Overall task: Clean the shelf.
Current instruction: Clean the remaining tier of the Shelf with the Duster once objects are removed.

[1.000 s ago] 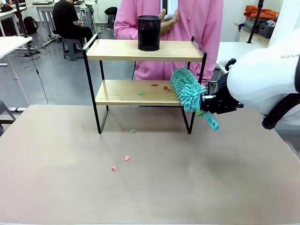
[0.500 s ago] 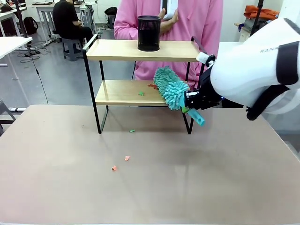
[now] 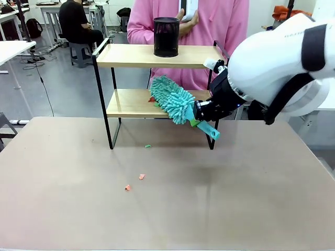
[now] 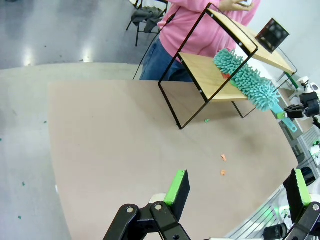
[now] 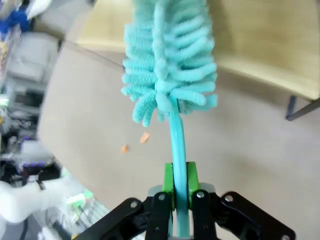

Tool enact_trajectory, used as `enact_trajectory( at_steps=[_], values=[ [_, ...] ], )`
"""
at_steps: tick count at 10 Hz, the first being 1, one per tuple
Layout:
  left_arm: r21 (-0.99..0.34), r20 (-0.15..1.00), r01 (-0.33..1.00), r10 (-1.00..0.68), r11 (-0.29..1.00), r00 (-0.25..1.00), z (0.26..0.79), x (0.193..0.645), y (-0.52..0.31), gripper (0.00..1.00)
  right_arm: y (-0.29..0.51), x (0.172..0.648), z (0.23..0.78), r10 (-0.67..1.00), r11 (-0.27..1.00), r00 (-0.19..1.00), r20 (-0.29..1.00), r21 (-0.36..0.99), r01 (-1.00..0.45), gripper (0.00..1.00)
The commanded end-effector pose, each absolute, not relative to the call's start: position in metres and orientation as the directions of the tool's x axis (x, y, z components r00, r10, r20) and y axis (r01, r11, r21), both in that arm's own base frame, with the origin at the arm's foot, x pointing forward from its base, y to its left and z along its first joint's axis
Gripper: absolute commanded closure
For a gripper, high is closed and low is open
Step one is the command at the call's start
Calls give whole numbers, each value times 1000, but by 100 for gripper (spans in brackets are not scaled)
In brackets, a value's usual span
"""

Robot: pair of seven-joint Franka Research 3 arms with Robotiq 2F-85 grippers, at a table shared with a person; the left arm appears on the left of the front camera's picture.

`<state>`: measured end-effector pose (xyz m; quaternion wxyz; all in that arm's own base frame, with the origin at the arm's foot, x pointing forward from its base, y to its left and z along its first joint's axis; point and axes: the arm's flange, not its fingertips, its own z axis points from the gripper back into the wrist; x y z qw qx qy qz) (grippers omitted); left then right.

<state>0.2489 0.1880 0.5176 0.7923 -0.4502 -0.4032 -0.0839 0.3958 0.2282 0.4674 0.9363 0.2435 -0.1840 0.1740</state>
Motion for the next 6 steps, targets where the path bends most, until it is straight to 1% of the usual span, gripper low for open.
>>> enact_trajectory(
  at_steps=[1,2,3,4,6],
  values=[
    [-634,732,516,231,576,641,519,249,187,0,210,397,465,409,729,837,363,422,-539,88],
    [-634,732,516,231,576,641,519,249,187,0,207,393,464,508,676,798,325,424,-603,88],
    [-634,732,516,231,576,641,519,249,187,0,205,389,464,582,582,757,297,498,-643,88],
    [-634,732,516,231,576,641,519,249,187,0,199,382,467,638,483,710,299,563,-671,88],
    [-634,732,516,231,576,641,519,249,187,0,181,379,472,633,397,707,317,651,-647,88]
  ],
)
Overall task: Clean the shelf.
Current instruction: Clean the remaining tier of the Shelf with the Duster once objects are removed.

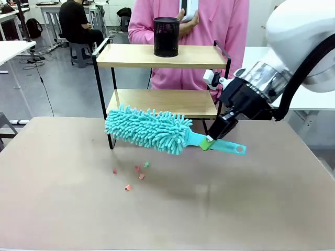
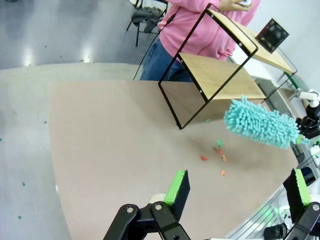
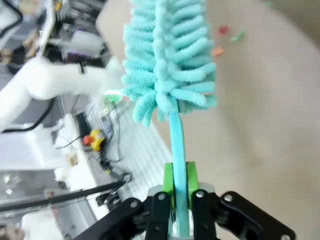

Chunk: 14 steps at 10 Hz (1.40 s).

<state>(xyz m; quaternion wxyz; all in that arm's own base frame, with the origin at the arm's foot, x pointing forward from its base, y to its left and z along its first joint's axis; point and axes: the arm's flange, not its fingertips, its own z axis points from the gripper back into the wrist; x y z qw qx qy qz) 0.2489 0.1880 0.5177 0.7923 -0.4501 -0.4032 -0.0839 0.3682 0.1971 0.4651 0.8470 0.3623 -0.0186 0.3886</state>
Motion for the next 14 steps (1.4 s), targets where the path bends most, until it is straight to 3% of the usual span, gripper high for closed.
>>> enact_trajectory(
  at_steps=[1,5,8,9,11,13,14],
  values=[
    [-634,732,516,231,576,641,519,249,187,0,170,378,474,613,379,722,322,682,-626,88],
    [-634,732,516,231,576,641,519,249,187,0,105,353,489,604,236,731,317,805,-545,88],
    [-634,732,516,231,576,641,519,249,187,0,-25,287,531,541,64,754,372,876,-478,88],
    [-634,732,516,231,576,641,519,249,187,0,-67,265,538,398,4,789,467,860,-511,88],
    [-634,732,516,231,576,641,519,249,187,0,-122,231,532,28,11,799,601,799,-601,88],
    [-634,732,516,231,576,641,519,249,187,0,-145,232,511,-331,101,797,505,859,-502,88],
    [-634,732,516,231,576,641,519,249,187,0,-150,238,500,-496,194,774,394,919,-343,88]
  ],
)
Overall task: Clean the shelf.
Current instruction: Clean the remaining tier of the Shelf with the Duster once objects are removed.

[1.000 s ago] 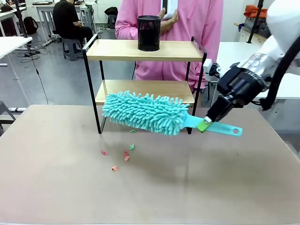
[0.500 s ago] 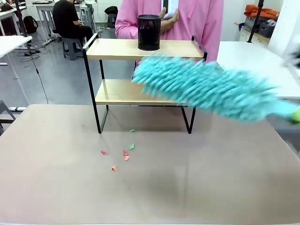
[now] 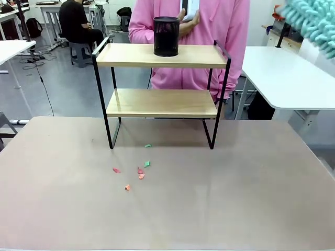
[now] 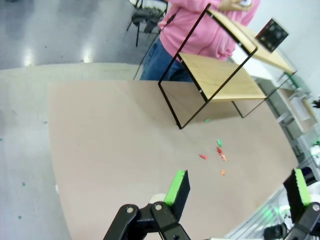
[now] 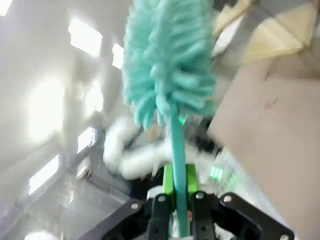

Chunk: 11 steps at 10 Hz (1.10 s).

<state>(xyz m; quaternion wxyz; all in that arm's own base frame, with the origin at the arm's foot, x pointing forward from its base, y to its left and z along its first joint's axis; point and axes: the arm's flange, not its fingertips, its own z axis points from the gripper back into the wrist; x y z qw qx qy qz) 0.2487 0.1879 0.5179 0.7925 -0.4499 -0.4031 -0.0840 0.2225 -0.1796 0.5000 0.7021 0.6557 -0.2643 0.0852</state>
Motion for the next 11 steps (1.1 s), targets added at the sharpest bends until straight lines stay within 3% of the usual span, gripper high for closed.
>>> enact_trajectory(
  at_steps=[1,3,4,5,11],
  values=[
    [-634,732,516,231,576,641,519,249,187,0,-150,245,490,-573,263,762,301,948,-177,88],
    [-634,732,516,231,576,641,519,249,187,0,-147,256,482,-621,334,762,184,941,45,88],
    [-634,732,516,231,576,641,519,249,187,0,-143,263,480,-601,338,781,170,939,56,88],
    [-634,732,516,231,576,641,519,249,187,0,-197,269,483,-573,388,767,288,920,-56,88],
    [-634,732,516,231,576,641,519,249,187,0,-197,269,483,-573,388,767,288,920,-56,88]
  ],
)
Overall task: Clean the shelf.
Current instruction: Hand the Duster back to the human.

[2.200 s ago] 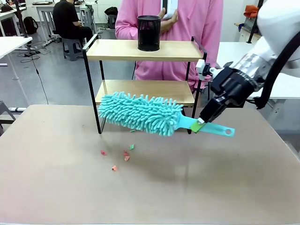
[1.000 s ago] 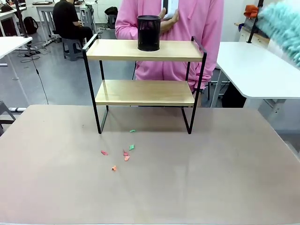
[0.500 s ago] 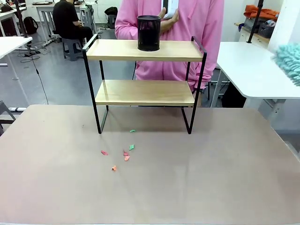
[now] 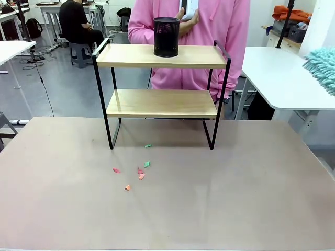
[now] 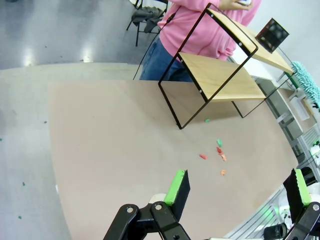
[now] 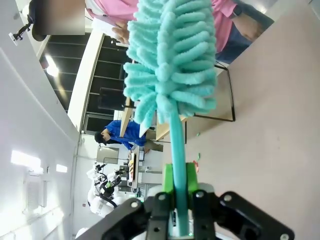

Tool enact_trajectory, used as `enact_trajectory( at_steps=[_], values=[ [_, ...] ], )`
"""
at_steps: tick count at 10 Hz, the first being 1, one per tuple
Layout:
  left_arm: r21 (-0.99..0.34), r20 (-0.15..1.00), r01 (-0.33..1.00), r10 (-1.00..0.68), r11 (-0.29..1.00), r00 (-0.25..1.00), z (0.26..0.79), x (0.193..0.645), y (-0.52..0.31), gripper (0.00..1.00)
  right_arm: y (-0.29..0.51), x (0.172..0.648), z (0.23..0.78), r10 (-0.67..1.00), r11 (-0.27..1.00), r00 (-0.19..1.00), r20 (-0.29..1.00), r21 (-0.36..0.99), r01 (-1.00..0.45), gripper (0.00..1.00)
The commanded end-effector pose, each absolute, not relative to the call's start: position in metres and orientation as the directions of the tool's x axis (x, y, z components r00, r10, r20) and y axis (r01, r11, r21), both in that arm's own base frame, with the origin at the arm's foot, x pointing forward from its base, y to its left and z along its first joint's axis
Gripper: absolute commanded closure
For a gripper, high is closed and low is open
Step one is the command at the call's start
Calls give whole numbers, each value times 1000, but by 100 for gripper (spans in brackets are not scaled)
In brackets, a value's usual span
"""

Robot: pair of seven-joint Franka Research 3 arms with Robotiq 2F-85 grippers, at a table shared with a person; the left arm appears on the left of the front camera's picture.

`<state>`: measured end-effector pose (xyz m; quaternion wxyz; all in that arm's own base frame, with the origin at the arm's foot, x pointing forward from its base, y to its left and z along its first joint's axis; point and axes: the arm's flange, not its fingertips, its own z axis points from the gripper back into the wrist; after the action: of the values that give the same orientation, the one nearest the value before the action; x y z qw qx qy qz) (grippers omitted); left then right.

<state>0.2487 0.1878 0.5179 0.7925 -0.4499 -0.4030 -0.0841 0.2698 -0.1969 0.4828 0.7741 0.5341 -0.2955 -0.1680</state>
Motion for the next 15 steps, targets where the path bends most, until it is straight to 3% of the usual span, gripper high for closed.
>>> enact_trajectory(
  at_steps=[1,11,13,15],
  values=[
    [-634,732,516,231,576,641,519,249,187,0,-197,269,483,-573,388,767,288,920,-56,88],
    [-645,714,496,229,581,661,518,249,188,0,-197,270,482,-573,377,771,278,925,-53,88],
    [-630,753,630,162,453,637,552,238,171,0,-192,277,514,-530,386,764,368,907,-169,88],
    [-590,781,747,-20,306,624,580,237,113,0,-168,278,568,-284,348,848,447,872,-343,88]
  ],
)
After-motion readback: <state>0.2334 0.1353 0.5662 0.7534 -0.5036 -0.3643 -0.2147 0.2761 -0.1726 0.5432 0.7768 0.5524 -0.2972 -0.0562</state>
